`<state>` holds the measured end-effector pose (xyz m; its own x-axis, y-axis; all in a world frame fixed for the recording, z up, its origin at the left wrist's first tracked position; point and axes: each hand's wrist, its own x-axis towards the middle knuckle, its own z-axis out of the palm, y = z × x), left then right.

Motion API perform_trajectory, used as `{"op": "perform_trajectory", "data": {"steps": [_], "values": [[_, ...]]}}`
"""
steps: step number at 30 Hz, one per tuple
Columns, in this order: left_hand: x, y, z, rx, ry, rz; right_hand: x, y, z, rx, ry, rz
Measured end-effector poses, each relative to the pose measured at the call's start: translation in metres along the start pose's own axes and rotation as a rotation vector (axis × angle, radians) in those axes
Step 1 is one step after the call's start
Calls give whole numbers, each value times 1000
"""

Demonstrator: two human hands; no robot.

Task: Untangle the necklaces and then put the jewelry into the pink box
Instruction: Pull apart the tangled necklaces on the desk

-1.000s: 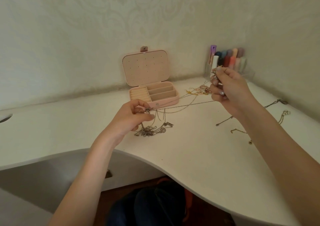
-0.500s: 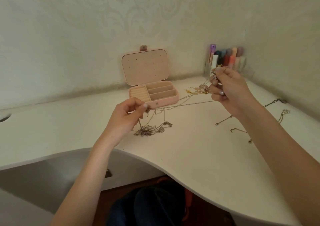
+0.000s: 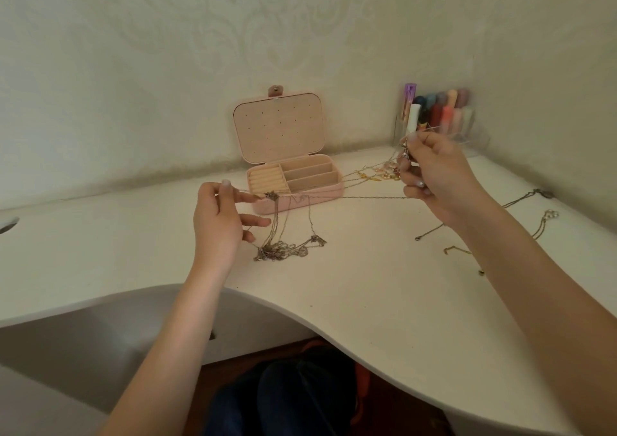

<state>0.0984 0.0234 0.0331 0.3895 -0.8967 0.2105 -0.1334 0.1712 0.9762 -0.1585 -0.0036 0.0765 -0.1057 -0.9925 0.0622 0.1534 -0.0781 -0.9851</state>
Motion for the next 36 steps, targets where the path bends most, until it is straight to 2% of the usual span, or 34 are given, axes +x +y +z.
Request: {"op": "perform_trajectory", "data": {"steps": [4, 8, 10, 14, 19, 21, 25, 33, 36], "values": [[4, 0, 1, -109, -16, -86, 0, 2, 1, -75, 10, -6], [6, -6, -3, 40, -90, -72, 0, 3, 0, -70, 25, -1], [5, -10, -5, 126, -87, -48, 1, 6, 1, -146, 46, -7], [1, -15, -8, 409, -99, 118, 2, 14, 5, -338, 127, -52], [-6, -14, -9, 667, -143, 313, 3, 11, 3, -292, 183, -140], [-9, -11, -9, 685, -213, 330, 4, 12, 0, -355, 231, -178], [-16, -10, -7, 496, -474, 231, 6, 15, -5, -353, 277, -237], [-16, -15, 2, 683, -458, 338, -11, -7, 8, -96, 8, -377], [-20, -9, 16, 557, -502, 344, -15, -15, 13, -5, -114, -378]]}}
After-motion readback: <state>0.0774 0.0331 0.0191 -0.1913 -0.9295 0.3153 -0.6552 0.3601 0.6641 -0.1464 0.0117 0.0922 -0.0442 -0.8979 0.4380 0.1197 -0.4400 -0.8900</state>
